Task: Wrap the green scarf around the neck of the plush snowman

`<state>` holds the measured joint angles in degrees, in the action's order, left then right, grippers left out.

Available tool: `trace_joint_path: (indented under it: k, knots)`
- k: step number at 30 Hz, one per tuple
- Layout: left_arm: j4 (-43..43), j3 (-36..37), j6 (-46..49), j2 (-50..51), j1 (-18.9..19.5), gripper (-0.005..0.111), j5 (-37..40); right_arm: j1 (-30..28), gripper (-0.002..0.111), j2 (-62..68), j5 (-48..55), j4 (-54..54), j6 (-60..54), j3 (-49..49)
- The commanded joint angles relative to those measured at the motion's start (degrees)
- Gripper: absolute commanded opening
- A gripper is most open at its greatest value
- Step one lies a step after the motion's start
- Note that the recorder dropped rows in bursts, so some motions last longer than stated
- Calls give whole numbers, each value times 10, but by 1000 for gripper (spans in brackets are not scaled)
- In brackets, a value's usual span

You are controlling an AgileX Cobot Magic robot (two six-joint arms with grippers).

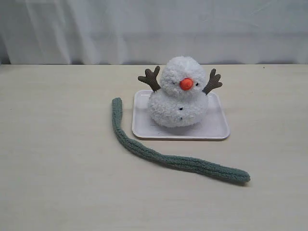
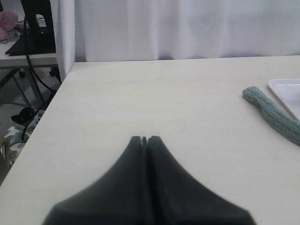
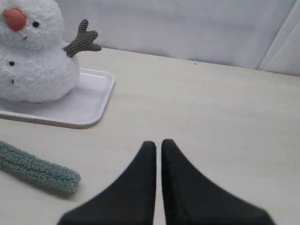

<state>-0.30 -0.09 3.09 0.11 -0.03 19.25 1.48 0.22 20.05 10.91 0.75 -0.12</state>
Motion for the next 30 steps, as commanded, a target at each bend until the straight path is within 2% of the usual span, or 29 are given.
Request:
trace_joint_path:
  k: [1,3,8,11,12,14,16,18,19,22,25,27,28,30]
  knots:
    - [-3,1,1,-1,-4,0,-7,-3,4,-2,-82,22,-1,1]
    - [-3,1,1,-1,-4,0,-7,-2,4,-2,-207,20,-1,1]
    - [-3,1,1,-1,-4,0,-7,-2,4,-2,-398,20,-1,1]
    - [-3,1,1,-1,-4,0,-7,-2,4,-2,-558,0,1,1]
    - [-3,1,1,-1,-4,0,-7,-2,4,-2,-664,-34,32,1]
    - [-3,1,1,-1,-4,0,-7,-2,4,-2,-693,-56,58,-5]
    - [-3,1,1,-1,-4,0,-7,-2,4,-2,-670,-55,61,-35]
    - [-3,1,1,-1,-4,0,-7,-2,4,-2,-604,-51,61,-77]
    - [-3,1,1,-1,-4,0,-7,-2,4,-2,-466,-51,65,-138]
    - [-3,1,1,-1,-4,0,-7,-2,6,3,-255,-51,65,-233]
    - [-3,1,1,-1,-4,0,-7,0,28,63,-95,-62,65,-326]
    - [-3,1,1,-1,-4,0,-7,0,46,97,-19,-75,65,-365]
    - [-3,1,1,-1,-4,0,-7,0,59,125,29,-87,62,-388]
    - [-3,1,1,-1,-4,0,-7,0,77,200,131,-140,5,-427]
